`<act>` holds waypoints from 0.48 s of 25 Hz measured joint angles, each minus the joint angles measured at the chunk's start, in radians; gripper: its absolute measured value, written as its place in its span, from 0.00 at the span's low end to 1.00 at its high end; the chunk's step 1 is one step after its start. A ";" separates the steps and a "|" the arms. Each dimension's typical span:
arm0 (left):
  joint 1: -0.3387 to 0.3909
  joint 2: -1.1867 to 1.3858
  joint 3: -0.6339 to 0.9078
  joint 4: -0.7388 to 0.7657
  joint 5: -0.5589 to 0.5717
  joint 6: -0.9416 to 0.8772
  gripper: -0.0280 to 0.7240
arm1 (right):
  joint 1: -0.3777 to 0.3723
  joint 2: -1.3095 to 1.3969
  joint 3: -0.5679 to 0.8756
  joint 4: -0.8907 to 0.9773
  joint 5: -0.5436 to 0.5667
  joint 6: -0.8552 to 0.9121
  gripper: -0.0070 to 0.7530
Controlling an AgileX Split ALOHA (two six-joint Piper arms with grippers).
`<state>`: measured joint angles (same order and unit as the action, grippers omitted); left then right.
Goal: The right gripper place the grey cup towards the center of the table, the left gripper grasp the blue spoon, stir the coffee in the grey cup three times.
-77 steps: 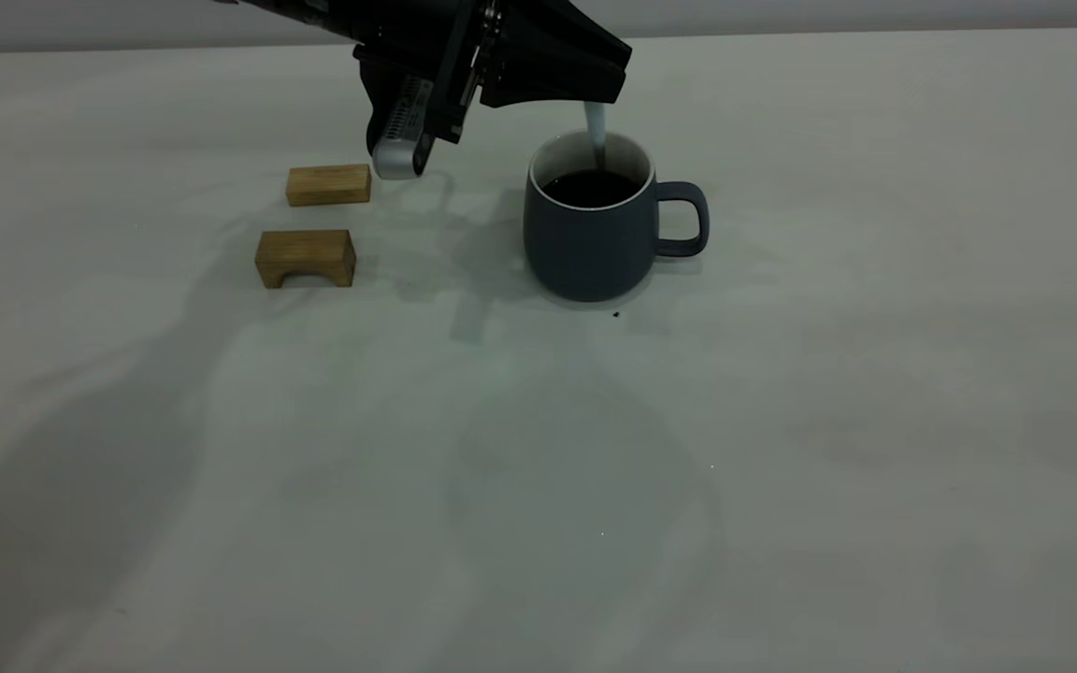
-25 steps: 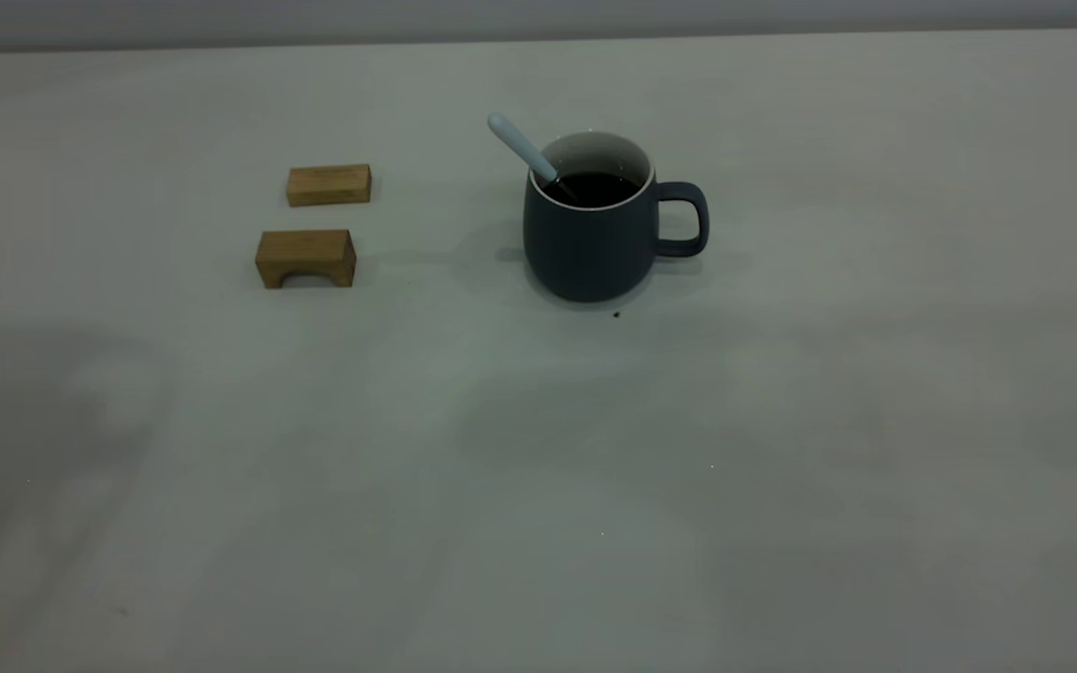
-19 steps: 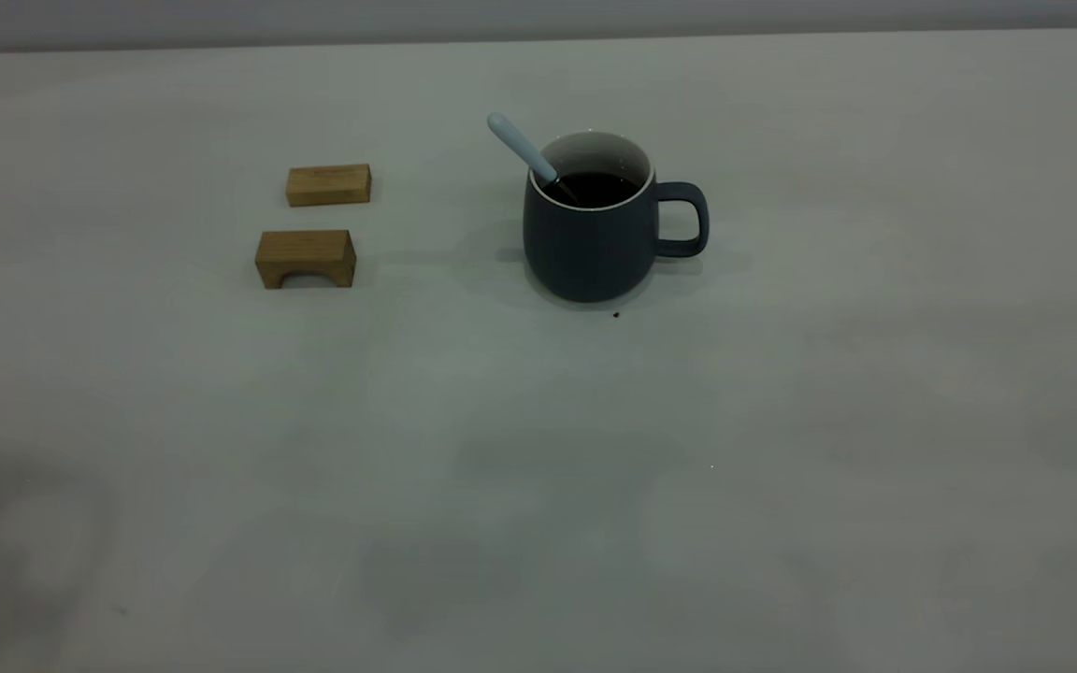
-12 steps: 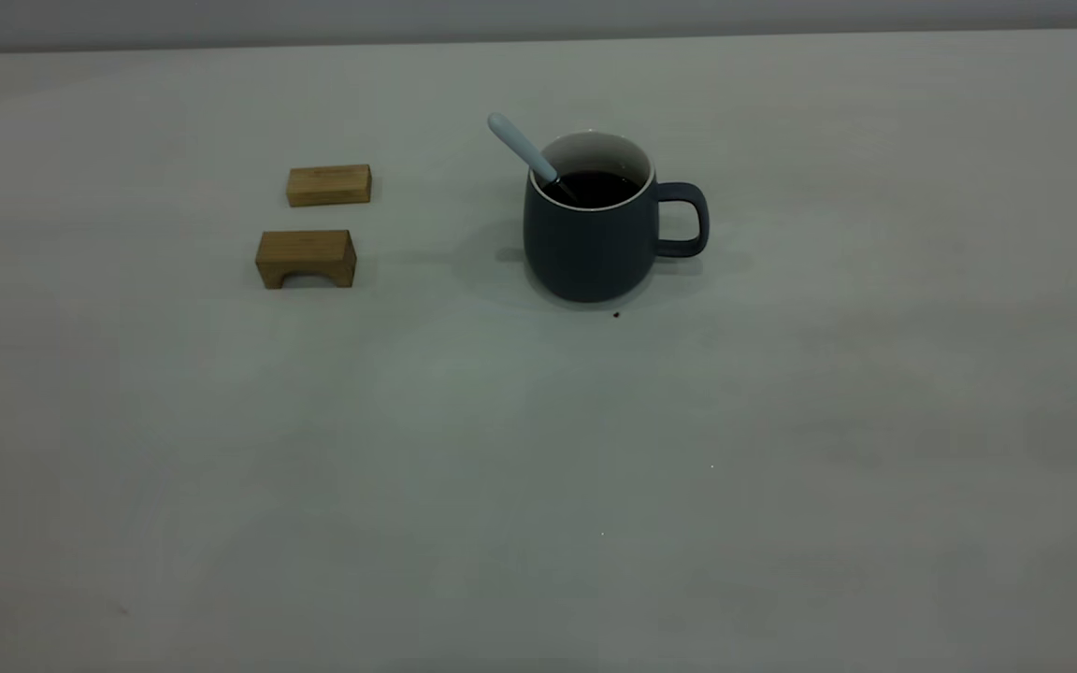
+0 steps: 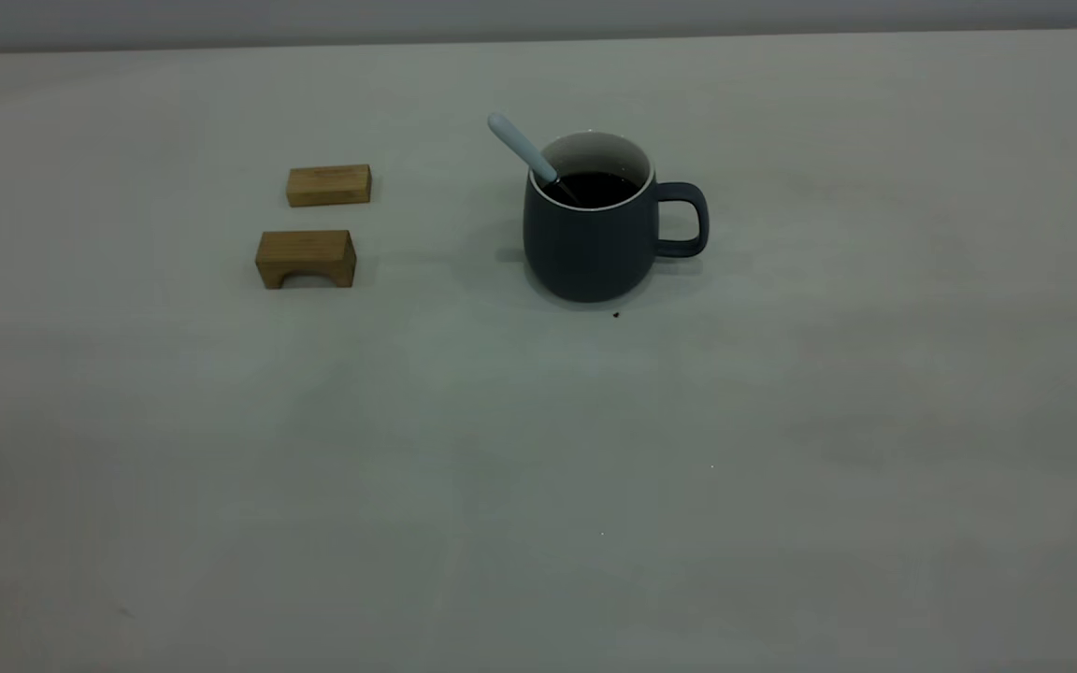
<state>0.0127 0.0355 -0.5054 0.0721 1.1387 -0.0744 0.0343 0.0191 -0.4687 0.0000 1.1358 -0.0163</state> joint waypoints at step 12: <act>0.007 -0.054 0.018 -0.011 -0.004 0.033 0.65 | 0.000 0.000 0.000 0.000 0.000 0.000 0.32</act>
<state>0.0195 -0.0188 -0.4871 0.0606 1.1343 -0.0410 0.0343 0.0191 -0.4687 0.0000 1.1358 -0.0163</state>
